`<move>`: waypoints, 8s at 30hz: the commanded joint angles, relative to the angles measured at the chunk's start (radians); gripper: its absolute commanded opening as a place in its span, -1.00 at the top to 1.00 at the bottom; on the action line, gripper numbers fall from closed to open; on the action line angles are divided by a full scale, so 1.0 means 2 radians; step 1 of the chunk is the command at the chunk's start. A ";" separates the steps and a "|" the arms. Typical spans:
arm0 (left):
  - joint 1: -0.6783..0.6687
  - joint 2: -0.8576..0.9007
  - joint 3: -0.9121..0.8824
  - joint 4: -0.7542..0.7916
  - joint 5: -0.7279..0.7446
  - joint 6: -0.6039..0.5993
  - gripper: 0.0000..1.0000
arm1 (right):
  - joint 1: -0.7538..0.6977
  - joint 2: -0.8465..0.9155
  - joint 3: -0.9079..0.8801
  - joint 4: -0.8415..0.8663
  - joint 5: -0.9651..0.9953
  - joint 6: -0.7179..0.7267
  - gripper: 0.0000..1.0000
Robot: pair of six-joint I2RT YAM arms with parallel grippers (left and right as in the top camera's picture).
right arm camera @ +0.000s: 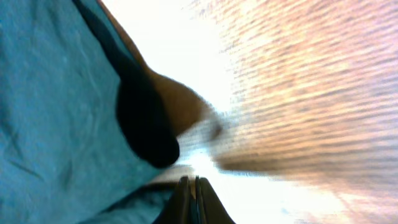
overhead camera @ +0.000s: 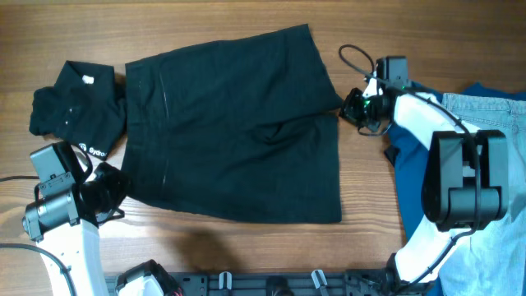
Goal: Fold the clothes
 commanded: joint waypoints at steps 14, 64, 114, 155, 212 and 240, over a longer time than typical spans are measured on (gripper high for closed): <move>0.004 0.000 0.008 0.002 0.006 0.008 0.92 | 0.091 -0.191 -0.093 -0.369 -0.015 -0.073 0.50; 0.004 -0.034 0.053 -0.008 -0.013 0.034 0.92 | 0.078 -0.266 0.016 -0.328 -0.018 -0.032 0.91; -0.093 0.288 0.047 0.180 -0.062 0.061 -0.42 | -0.015 0.084 0.110 -0.001 -0.061 -0.191 -0.79; -0.093 0.261 0.116 0.107 -0.031 0.126 -0.46 | 0.006 0.047 0.109 -0.045 -0.016 -0.138 0.00; -0.197 0.376 0.115 0.233 0.055 0.218 0.28 | 0.041 0.007 0.034 -0.162 0.145 -0.031 0.80; -0.281 0.426 0.180 0.155 0.076 0.219 0.92 | -0.002 -0.064 0.053 -0.137 0.089 -0.001 0.74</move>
